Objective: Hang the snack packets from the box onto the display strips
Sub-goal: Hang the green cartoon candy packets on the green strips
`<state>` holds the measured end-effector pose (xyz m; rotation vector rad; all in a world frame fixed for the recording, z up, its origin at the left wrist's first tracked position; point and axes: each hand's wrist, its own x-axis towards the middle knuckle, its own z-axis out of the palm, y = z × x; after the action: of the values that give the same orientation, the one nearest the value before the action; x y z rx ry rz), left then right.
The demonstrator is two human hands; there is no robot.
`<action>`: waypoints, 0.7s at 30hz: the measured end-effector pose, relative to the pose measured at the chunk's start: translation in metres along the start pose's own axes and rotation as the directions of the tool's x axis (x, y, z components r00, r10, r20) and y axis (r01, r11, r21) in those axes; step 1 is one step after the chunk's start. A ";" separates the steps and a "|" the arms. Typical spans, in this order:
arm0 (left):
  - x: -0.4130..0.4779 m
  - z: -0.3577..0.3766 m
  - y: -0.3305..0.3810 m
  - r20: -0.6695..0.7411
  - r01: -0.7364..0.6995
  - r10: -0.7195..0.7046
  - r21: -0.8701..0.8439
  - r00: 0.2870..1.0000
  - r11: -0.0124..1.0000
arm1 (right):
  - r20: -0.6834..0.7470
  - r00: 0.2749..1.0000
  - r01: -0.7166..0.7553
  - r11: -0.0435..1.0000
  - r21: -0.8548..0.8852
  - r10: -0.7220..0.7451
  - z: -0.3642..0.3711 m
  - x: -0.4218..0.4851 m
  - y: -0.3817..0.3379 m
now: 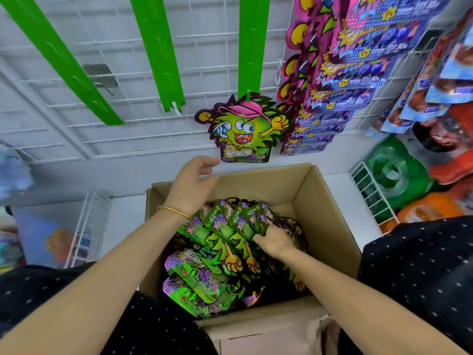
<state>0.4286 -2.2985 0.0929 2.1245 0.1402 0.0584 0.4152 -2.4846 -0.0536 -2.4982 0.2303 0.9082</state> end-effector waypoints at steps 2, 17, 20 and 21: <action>-0.001 0.001 0.003 0.023 0.022 -0.022 -0.001 0.999 1.000 | -0.044 0.998 0.034 0.998 -0.060 -0.037 -0.018 -0.007 -0.005; -0.011 0.013 0.004 0.654 0.829 -0.537 -0.530 0.533 0.177 | 0.190 0.675 0.738 0.654 -0.166 -0.713 -0.128 -0.111 -0.058; -0.019 0.009 0.000 0.613 0.839 -0.574 -0.421 0.543 0.344 | 0.247 0.725 0.658 0.753 0.030 -0.643 -0.137 -0.110 -0.049; -0.021 0.007 -0.004 0.621 0.833 -0.557 -0.373 0.552 0.410 | 0.157 0.784 0.595 0.799 0.088 -0.601 -0.140 -0.105 -0.045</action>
<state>0.4085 -2.3051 0.0864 1.1710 0.6916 -0.7694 0.4273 -2.5126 0.1240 -2.2103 -0.5810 0.8233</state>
